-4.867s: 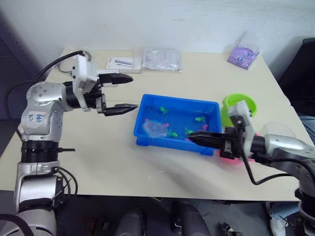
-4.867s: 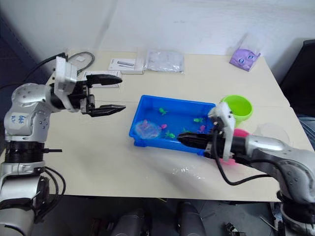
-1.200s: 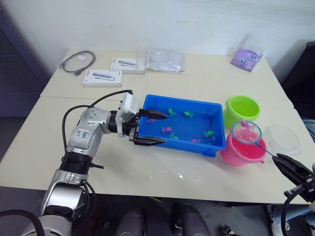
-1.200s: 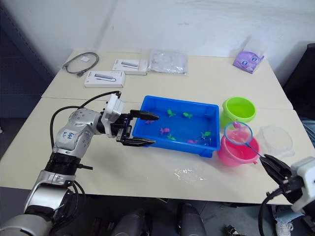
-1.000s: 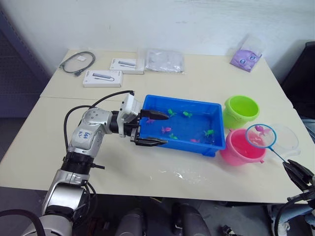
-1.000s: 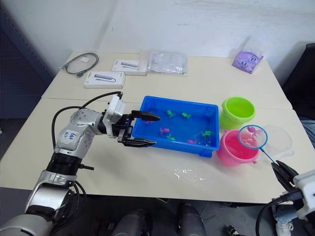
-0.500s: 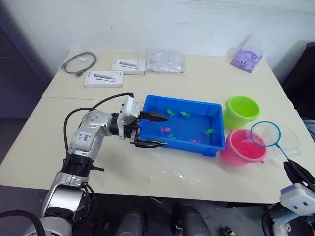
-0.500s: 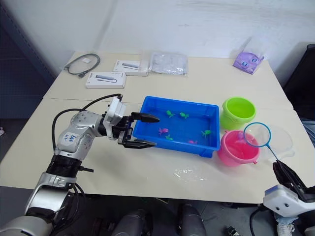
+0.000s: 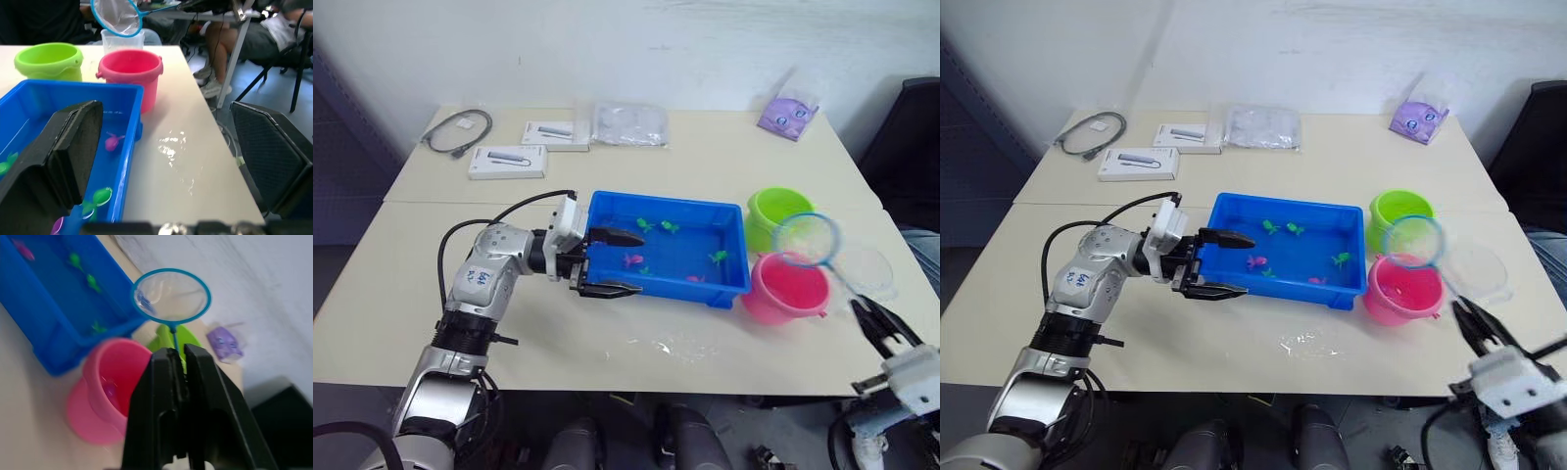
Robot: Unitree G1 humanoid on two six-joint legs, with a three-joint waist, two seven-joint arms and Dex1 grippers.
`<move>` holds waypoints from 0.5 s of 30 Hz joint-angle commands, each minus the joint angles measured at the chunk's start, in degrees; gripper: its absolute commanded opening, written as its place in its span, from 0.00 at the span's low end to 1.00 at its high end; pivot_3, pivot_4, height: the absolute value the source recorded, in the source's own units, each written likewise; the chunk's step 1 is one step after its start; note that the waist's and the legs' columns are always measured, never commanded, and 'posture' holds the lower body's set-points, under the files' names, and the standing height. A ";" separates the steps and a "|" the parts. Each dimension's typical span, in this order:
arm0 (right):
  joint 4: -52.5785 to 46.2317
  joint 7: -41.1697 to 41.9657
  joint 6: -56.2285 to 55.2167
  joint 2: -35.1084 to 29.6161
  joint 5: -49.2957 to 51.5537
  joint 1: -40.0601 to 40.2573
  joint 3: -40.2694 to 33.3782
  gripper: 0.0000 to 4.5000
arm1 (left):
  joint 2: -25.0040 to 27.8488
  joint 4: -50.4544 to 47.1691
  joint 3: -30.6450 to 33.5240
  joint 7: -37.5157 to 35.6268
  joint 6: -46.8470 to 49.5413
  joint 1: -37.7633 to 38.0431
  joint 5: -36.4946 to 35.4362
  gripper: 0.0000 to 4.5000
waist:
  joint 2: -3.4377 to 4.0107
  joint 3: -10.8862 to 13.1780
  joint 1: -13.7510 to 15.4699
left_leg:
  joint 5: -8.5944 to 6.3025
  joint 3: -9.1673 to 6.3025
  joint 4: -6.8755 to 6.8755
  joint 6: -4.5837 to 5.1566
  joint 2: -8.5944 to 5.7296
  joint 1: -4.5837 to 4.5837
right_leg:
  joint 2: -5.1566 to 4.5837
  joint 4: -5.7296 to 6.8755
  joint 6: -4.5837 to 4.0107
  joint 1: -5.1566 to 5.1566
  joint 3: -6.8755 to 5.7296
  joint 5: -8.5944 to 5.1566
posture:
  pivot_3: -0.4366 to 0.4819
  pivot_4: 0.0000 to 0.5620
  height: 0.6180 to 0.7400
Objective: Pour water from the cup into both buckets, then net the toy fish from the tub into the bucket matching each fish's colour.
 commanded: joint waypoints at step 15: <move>10.77 18.48 32.32 -31.37 -1.76 -36.63 19.88 0.00 | 8.02 -6.90 7.49 5.70 0.97 9.06 -0.06 0.99 | -0.09 0.05 1.50 | -0.07 -0.16 0.02 0.11 -0.07 -0.29 | -0.17 -0.31 0.04 -0.09 -0.31 0.02 | 0.48 0.27 1.00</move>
